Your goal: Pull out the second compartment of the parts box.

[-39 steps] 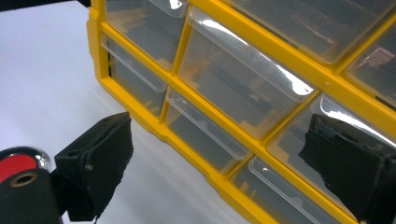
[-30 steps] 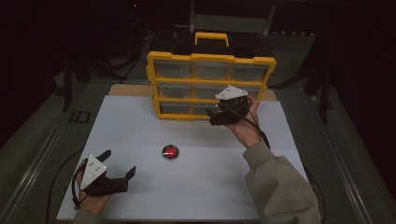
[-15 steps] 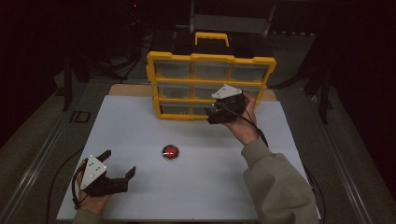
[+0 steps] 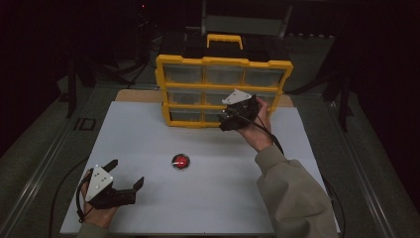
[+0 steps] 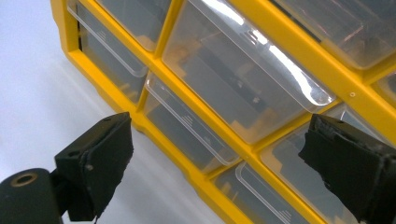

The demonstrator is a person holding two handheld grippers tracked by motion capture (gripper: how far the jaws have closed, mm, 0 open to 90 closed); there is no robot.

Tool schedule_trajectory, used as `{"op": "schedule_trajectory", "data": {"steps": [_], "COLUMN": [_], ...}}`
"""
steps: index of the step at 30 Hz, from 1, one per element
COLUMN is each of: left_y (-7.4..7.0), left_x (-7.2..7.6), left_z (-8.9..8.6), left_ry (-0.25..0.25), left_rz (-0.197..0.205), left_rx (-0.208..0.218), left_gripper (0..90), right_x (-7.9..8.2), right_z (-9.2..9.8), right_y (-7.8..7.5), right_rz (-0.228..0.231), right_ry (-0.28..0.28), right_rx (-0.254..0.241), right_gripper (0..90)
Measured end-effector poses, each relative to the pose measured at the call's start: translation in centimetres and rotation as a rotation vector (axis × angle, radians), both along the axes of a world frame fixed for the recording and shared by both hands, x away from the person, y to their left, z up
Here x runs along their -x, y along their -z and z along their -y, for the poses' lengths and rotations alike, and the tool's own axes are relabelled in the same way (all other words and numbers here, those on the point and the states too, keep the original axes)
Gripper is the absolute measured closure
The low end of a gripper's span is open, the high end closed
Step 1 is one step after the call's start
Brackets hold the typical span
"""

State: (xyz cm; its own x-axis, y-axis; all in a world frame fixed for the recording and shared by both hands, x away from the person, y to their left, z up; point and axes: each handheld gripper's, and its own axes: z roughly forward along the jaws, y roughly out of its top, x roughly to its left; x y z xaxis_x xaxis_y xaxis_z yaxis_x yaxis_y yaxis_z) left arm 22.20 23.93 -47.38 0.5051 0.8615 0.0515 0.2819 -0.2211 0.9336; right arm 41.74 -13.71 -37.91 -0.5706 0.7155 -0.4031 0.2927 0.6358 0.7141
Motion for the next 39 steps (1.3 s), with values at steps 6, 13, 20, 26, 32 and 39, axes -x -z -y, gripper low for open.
{"op": "schedule_trajectory", "data": {"steps": [6,13,20,26,32,39], "left_y": [0.0,0.0,0.0,0.0,0.0,0.0], "left_x": [0.0,0.0,0.0,0.0,0.0,0.0], "left_z": [0.0,0.0,0.0,0.0,-0.1,-0.1], "left_ry": [0.000,0.000,0.000,-0.001,-0.001,-0.002], "left_rz": [0.000,-0.001,-0.001,0.000,-0.002,-0.003], "left_rx": [0.001,0.000,0.000,0.000,0.001,-0.002], "left_gripper": [0.0,0.0,0.0,0.0,0.0,0.0], "right_x": [-0.2,-0.4,-0.7,-0.9,-1.1,-1.3], "right_z": [-0.3,-0.8,-1.2,-1.3,-1.5,-1.8], "right_y": [0.1,-0.1,0.1,0.1,0.2,0.3], "right_rz": [0.009,0.026,0.041,0.048,0.057,0.073], "right_ry": [0.000,-0.008,-0.007,-0.005,-0.006,-0.010], "right_rx": [0.025,0.062,0.104,0.116,0.143,0.177], "right_gripper": [8.1,8.1,8.1,8.1,8.1,8.1]}}
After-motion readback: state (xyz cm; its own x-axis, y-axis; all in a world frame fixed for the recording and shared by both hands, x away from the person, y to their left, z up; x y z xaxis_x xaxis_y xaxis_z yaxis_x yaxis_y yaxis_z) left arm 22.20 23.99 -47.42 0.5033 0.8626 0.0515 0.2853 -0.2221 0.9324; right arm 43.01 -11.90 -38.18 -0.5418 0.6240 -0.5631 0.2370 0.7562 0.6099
